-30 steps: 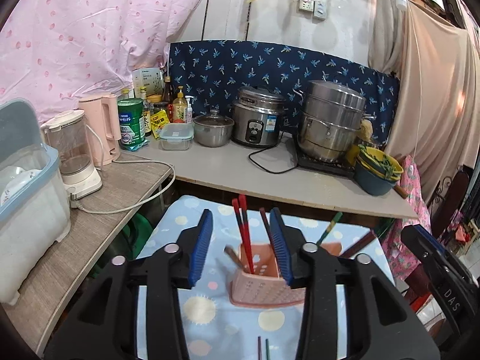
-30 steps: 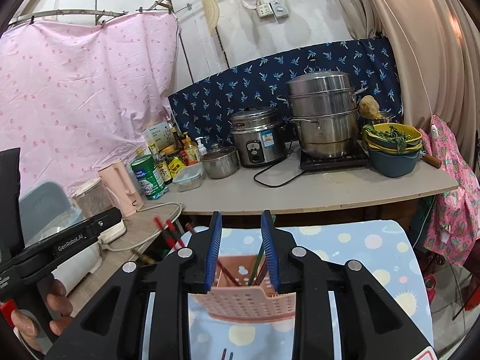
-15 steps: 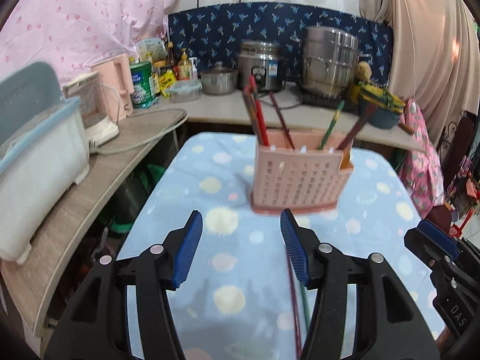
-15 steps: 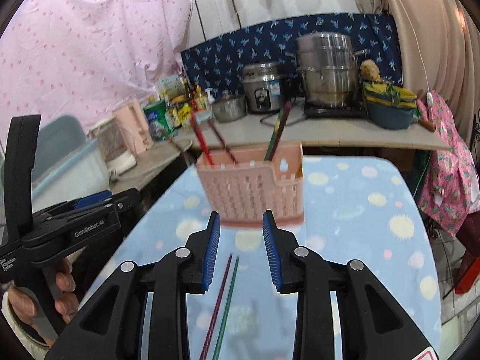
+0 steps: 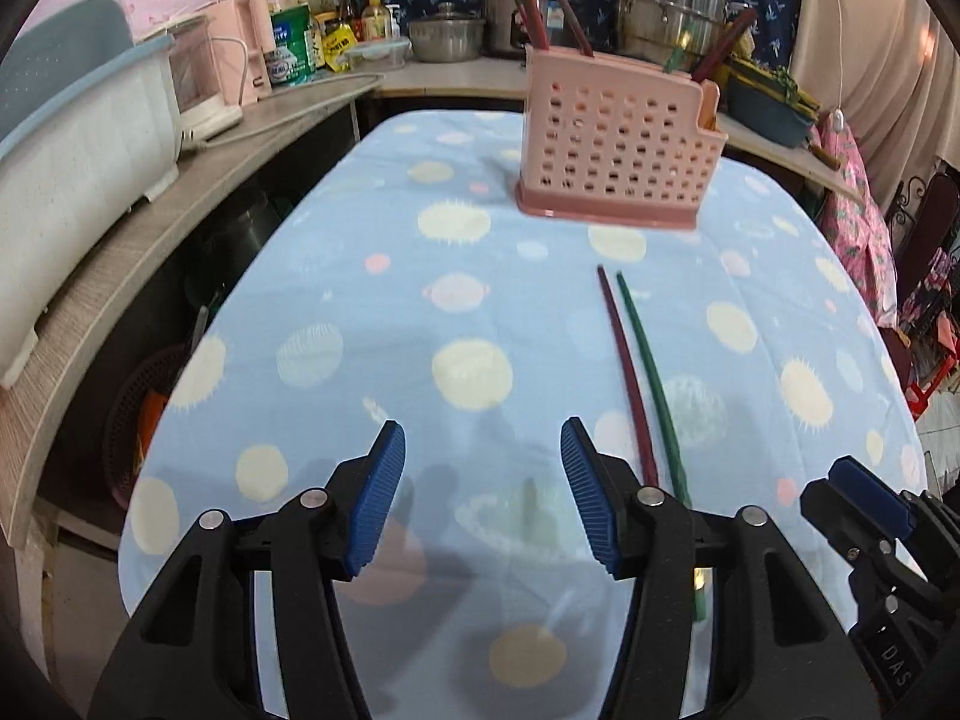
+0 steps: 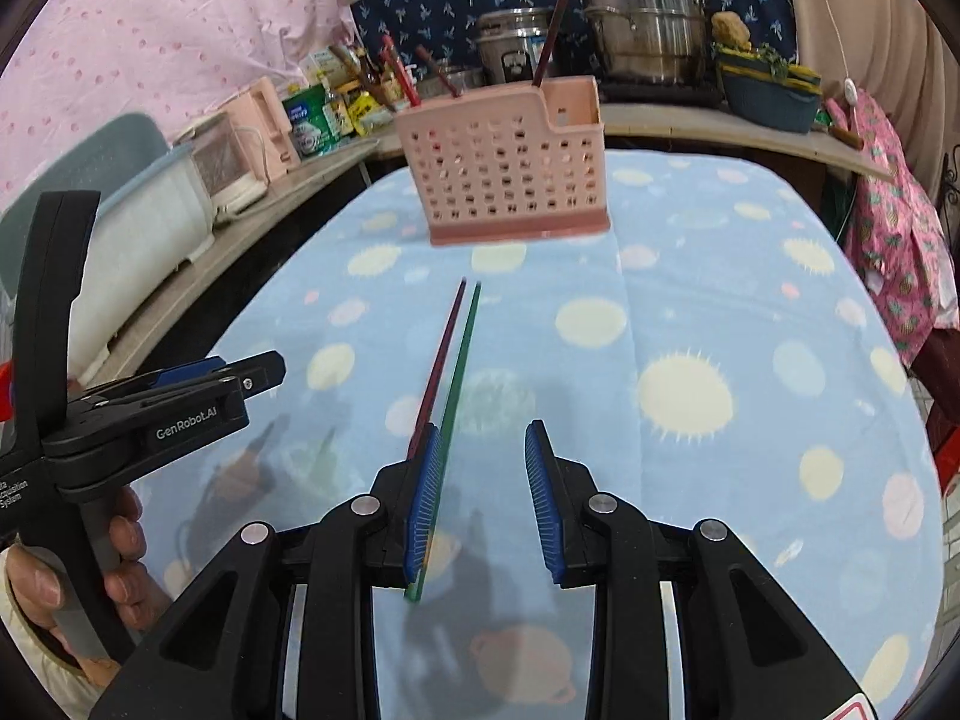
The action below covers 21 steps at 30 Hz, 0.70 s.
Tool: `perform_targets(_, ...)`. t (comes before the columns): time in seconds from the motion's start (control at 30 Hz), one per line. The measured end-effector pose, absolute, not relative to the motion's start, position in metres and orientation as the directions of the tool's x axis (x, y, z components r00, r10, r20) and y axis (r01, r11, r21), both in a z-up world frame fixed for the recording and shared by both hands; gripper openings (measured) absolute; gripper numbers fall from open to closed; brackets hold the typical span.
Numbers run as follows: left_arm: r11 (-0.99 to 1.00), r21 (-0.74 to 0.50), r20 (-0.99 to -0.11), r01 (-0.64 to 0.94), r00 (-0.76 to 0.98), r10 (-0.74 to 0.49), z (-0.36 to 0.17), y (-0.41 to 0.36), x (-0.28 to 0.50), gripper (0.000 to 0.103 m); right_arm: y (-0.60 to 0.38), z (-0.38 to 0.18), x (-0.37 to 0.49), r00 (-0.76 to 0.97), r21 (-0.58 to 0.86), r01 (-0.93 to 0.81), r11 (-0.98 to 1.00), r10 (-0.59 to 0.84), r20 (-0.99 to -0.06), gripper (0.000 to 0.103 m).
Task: Organize utensils
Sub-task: 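Move both tools back down to the last two chopsticks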
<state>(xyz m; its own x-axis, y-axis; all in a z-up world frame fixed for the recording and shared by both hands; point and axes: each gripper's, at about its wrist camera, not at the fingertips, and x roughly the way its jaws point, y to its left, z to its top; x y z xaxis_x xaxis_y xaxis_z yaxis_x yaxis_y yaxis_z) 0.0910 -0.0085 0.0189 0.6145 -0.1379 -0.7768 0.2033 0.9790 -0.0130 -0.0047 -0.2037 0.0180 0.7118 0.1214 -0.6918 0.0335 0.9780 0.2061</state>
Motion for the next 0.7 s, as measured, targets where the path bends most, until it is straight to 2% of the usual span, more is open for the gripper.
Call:
perform_targets(0.43,0.978,-0.021,-0.809,0.209,0.571,-0.139,-0.002,-0.006,0.073,0.051,-0.168,-0.026,-0.016,0.641,0.195,-0.011,0.981,0.157,-0.752,0.028)
perform_targets(0.63,0.976,-0.027,-0.816,0.217,0.56,-0.147,-0.005,-0.008,0.072,0.053,-0.166,-0.037,-0.012,0.627,0.185,-0.013,0.983,0.152,-0.764,0.019)
perform_targets(0.7,0.975,-0.026,-0.815,0.22,0.561,-0.148,-0.005,-0.01,0.072,0.057,-0.166,-0.037,-0.012,0.625,0.175,-0.009,0.985,0.142,-0.767,0.018)
